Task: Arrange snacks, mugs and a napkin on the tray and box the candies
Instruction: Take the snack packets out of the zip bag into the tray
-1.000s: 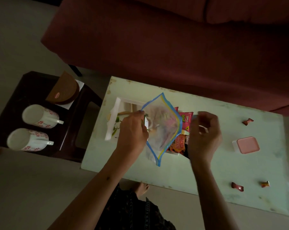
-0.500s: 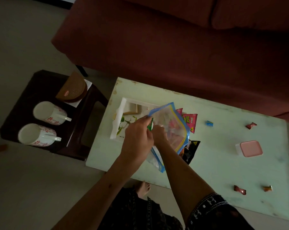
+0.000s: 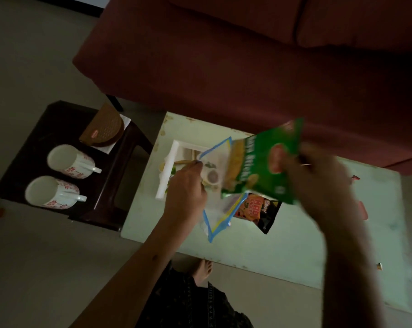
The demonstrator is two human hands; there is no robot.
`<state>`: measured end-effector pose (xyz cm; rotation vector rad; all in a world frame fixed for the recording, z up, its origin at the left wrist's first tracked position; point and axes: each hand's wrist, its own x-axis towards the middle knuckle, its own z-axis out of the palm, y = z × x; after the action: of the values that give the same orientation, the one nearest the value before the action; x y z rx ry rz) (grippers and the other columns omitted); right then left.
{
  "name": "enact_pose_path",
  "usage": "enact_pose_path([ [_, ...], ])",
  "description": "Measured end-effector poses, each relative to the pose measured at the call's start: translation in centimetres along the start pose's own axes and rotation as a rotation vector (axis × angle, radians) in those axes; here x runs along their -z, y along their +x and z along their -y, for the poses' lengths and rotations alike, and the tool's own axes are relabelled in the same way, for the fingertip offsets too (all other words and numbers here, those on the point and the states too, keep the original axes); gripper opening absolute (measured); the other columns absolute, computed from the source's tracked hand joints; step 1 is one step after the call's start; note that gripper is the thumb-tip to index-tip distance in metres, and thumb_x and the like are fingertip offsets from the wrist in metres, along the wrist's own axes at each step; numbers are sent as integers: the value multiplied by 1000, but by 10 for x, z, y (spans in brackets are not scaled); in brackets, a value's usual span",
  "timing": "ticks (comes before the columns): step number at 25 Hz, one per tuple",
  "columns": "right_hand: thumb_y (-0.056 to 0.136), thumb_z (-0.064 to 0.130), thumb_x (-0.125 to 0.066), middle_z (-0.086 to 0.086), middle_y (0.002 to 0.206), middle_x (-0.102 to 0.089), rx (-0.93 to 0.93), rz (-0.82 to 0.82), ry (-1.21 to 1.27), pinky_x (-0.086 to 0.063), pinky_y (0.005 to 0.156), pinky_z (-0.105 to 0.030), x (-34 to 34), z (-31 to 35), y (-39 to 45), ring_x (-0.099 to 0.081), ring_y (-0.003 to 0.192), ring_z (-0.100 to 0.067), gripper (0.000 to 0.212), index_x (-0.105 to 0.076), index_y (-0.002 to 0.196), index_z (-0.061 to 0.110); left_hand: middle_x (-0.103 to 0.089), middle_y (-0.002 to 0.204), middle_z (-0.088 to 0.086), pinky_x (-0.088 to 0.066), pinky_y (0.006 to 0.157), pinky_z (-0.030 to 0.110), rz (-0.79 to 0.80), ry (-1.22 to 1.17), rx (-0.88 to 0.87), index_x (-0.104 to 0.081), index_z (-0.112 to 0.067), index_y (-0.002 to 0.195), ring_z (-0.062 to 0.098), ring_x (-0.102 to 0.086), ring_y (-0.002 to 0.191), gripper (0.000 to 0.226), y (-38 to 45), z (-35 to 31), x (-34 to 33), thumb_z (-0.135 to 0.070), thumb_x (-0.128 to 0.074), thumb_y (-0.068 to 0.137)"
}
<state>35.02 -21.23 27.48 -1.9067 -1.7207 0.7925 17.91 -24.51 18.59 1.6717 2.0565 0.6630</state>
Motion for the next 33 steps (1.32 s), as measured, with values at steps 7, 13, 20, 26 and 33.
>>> enact_pose_path([
  [7,84,32,-60,-3,84,-68,-165,-225,122,-49,60,-25,0,-78,11,-63,71,-20,18,-63,86,15,-71,100,22,-49,82,33,-159,-12,194,-61,-2,115,33,-67,88,38,10,37,45,2,-60,77],
  [13,90,30,-59,-20,101,-68,-512,172,207,-57,75,-40,-152,-177,24,-66,90,-34,29,-59,92,1,-72,91,22,-43,74,18,-111,-52,151,-60,-4,117,30,-68,81,39,7,24,37,1,-61,78],
  [20,90,26,-59,-19,105,-67,-589,143,79,-38,64,-24,-189,-222,27,-61,91,-31,26,-65,102,4,-72,90,21,-37,69,6,-85,-93,124,-58,-6,120,21,-65,66,42,-2,19,21,3,-58,79],
  [26,90,10,-53,-18,107,-69,-599,182,-10,-44,68,-28,-181,-231,43,-63,97,-33,22,-68,105,4,-73,86,19,-41,72,13,-89,-95,68,-58,-7,120,28,-67,74,42,-8,16,15,2,-59,79],
  [33,84,19,-54,-17,103,-70,-689,-122,53,-45,73,-29,-155,-193,24,-63,100,-34,22,-70,97,11,-73,84,16,-52,71,27,-125,-141,-15,-64,-9,113,29,-66,70,37,-18,12,10,4,-58,78],
])
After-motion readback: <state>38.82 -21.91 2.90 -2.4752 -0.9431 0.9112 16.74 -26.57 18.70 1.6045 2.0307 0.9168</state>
